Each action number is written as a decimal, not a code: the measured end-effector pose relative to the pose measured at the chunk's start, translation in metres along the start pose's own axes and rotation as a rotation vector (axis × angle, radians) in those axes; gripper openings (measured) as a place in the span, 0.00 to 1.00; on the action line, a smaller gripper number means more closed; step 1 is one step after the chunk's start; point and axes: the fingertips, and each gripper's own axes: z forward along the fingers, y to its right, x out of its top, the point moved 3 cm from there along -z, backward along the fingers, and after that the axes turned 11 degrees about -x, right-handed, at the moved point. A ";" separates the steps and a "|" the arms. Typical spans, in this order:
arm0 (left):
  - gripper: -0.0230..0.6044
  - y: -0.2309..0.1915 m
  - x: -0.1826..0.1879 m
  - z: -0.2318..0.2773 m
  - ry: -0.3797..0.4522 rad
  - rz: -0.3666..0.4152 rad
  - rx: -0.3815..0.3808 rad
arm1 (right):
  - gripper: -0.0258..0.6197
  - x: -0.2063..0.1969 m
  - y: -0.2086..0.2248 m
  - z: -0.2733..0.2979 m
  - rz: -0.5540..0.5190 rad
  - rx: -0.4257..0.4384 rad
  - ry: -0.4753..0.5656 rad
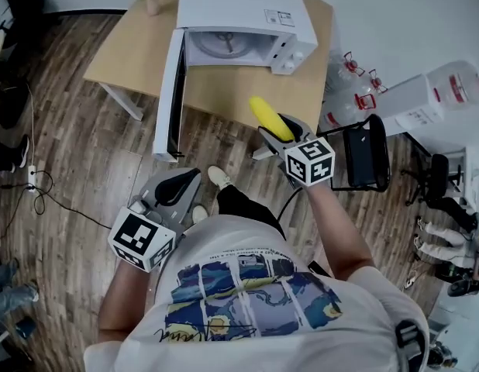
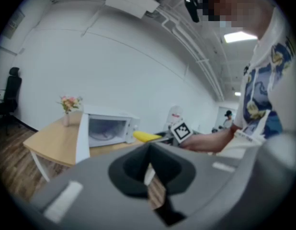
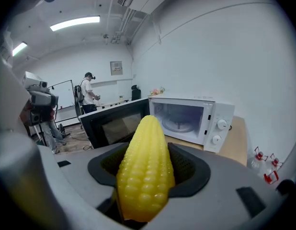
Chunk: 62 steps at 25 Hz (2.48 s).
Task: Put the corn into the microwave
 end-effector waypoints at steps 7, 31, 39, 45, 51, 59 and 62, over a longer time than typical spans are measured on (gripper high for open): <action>0.05 -0.057 0.034 0.012 0.035 -0.037 0.171 | 0.43 0.025 0.032 0.108 -0.087 0.068 -0.015; 0.05 -0.101 0.046 0.027 0.043 -0.155 0.623 | 0.43 0.056 0.057 0.352 -0.280 0.140 -0.054; 0.05 -0.102 0.042 0.022 0.027 -0.182 0.706 | 0.43 0.069 0.048 0.387 -0.311 0.140 -0.043; 0.05 -0.103 0.038 0.014 0.034 -0.200 0.745 | 0.43 0.070 0.049 0.399 -0.324 0.122 -0.058; 0.05 -0.110 0.041 0.019 0.015 -0.194 0.726 | 0.43 0.071 0.045 0.402 -0.333 0.115 -0.059; 0.05 -0.115 0.044 0.026 0.004 -0.178 0.689 | 0.43 0.071 0.047 0.399 -0.338 0.125 -0.064; 0.05 -0.115 0.044 0.026 0.007 -0.176 0.677 | 0.44 0.068 0.050 0.394 -0.339 0.126 -0.075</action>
